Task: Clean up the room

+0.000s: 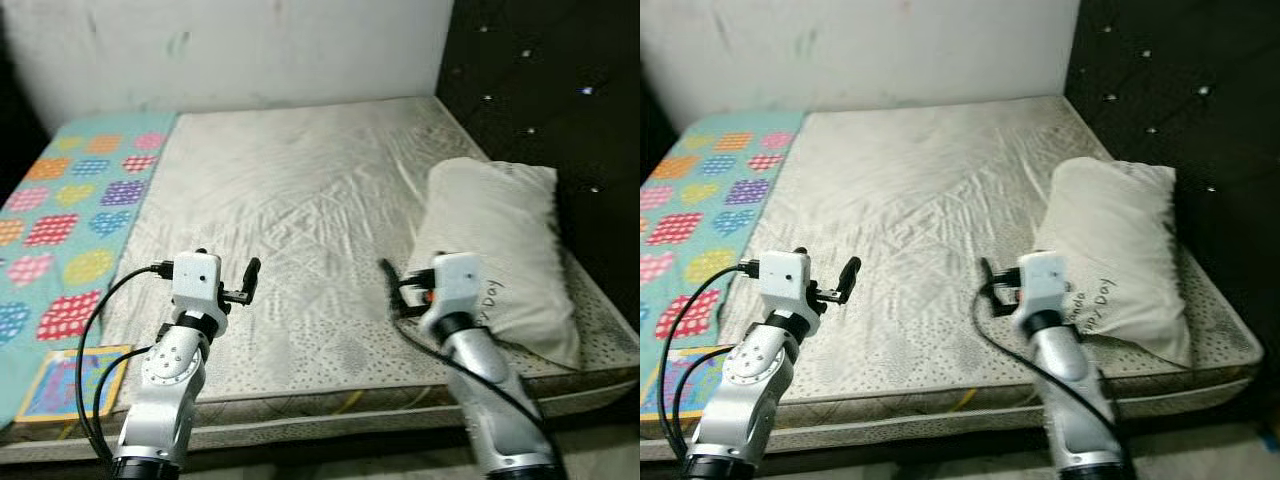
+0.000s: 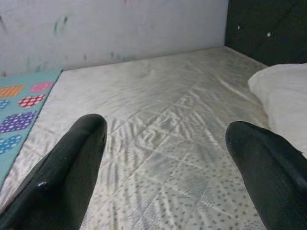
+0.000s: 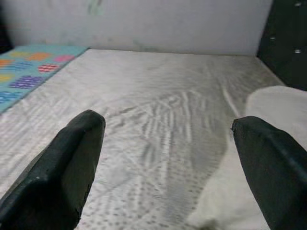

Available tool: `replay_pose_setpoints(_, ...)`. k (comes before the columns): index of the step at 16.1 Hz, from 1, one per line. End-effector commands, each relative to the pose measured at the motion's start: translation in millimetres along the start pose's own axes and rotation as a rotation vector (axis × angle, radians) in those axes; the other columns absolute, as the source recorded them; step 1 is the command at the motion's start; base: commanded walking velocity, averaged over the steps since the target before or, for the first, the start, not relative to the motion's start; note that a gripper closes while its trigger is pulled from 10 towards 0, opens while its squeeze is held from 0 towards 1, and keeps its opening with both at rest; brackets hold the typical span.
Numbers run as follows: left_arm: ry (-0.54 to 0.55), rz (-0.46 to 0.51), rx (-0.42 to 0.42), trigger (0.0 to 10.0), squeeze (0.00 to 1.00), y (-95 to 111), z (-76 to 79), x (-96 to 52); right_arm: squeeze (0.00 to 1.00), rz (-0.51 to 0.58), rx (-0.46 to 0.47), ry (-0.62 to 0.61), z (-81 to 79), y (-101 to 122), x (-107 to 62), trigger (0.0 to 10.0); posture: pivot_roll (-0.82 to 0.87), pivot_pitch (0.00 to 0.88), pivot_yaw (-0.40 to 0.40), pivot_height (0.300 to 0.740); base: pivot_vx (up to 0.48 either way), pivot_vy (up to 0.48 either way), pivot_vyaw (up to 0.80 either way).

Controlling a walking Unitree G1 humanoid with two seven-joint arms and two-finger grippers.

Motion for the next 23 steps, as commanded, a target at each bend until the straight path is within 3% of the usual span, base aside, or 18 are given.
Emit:
replay_pose_setpoints(1,-0.033,0.007,-0.012,10.0,0.0,2.1,5.9,0.8,0.0,0.022,-0.005,-0.012,5.3,6.7,-0.3,10.0,-0.2,0.0,0.064,0.74,0.0,0.0,0.0)
replay_pose_setpoints(5,-0.069,0.009,-0.065,10.0,0.0,2.4,11.7,-1.6,0.0,0.024,0.0,-0.036,10.1,6.6,-1.3,10.0,-0.2,0.0,0.069,0.74,0.0,0.0,0.0)
replay_pose_setpoints(17,-0.103,-0.002,-0.099,10.0,0.0,-0.4,19.2,3.1,0.0,0.022,-0.045,-0.043,9.0,4.7,-3.3,10.0,-0.22,0.0,0.077,0.74,0.0,0.0,0.0)
replay_pose_setpoints(23,-0.127,-0.005,-0.092,10.0,0.0,-1.4,23.3,4.4,0.0,0.027,-0.052,-0.04,7.7,4.8,-2.3,10.0,-0.22,0.0,0.075,0.74,0.323,0.0,0.0)
Point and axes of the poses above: a point about 5 cm out from each wrist's last joint towards the gripper, its own x axis pointing out of the wrist towards the gripper, its own y axis along the axis of the wrist's last joint, z = x × y, the point moved 4 cm from there along x, pointing out of the wrist towards the gripper, and after that the axes turned 14 degrees about -x, right-handed, at the moved point
